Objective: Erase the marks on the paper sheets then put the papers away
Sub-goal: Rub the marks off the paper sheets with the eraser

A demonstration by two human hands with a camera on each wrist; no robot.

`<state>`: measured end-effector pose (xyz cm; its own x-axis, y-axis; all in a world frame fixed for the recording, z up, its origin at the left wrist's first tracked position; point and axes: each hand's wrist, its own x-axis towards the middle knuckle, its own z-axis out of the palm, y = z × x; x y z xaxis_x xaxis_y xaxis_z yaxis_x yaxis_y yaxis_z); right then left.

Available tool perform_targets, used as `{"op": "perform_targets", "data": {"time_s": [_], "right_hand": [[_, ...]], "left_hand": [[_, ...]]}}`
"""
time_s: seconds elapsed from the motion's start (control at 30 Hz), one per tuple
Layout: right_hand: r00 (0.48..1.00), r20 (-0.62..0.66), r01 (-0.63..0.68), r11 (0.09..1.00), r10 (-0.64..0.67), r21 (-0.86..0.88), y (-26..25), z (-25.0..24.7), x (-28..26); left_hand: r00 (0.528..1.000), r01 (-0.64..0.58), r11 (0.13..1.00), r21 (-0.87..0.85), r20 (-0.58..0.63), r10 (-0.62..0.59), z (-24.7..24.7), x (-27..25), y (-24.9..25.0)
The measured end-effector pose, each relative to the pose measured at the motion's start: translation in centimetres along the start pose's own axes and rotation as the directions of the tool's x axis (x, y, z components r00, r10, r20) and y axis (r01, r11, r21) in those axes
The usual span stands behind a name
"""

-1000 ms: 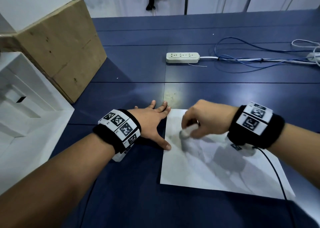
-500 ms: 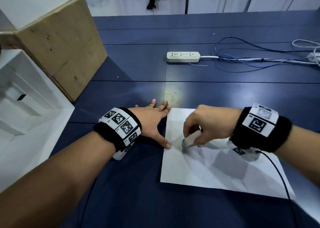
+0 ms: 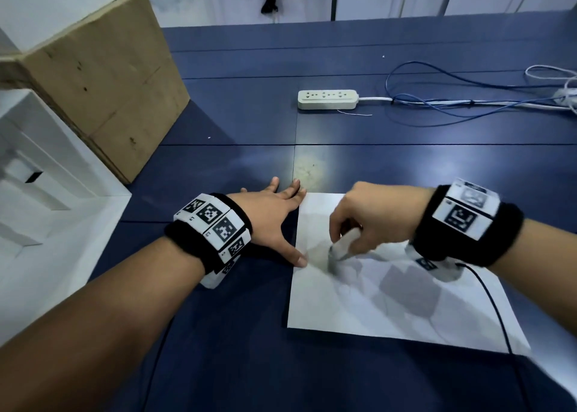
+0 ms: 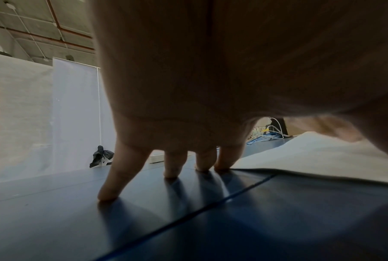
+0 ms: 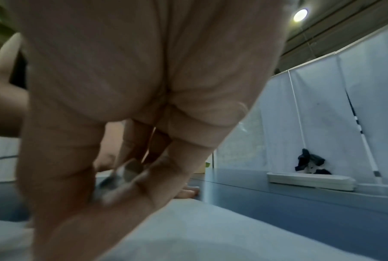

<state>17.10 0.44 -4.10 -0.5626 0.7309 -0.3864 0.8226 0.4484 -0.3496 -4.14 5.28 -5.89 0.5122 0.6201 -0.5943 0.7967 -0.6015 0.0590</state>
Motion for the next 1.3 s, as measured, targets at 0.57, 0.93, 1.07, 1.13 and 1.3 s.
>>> {"op": "perform_targets", "data": {"time_s": [0.57,0.93,1.07,1.13,1.3], "right_hand": [[0.971,-0.182,-0.145,0.986,0.158,0.084,1.8,-1.6,1.7],[0.999,0.002,-0.045,0.999,0.045,0.023,0.3,-0.8,-0.1],[0.982,-0.138,-0.122,0.992,0.126,0.039,1.7,-1.4,1.5],[0.944,-0.261,-0.189,0.980,0.200,0.068,3.2,-1.7,2.2],[0.997,-0.067,-0.038,0.995,0.045,0.096,1.3,-0.4,0.1]], "left_hand": [[1.000,-0.001,1.000,-0.007,-0.012,0.001,0.0,0.0,0.0],[1.000,-0.011,1.000,0.006,-0.021,0.011,0.3,0.1,-0.1],[1.000,-0.012,1.000,-0.005,-0.019,0.012,0.2,0.1,0.0],[1.000,-0.009,1.000,-0.010,-0.015,0.009,0.1,0.0,0.0],[1.000,-0.007,1.000,-0.014,-0.024,0.007,0.2,0.1,0.0]]}}
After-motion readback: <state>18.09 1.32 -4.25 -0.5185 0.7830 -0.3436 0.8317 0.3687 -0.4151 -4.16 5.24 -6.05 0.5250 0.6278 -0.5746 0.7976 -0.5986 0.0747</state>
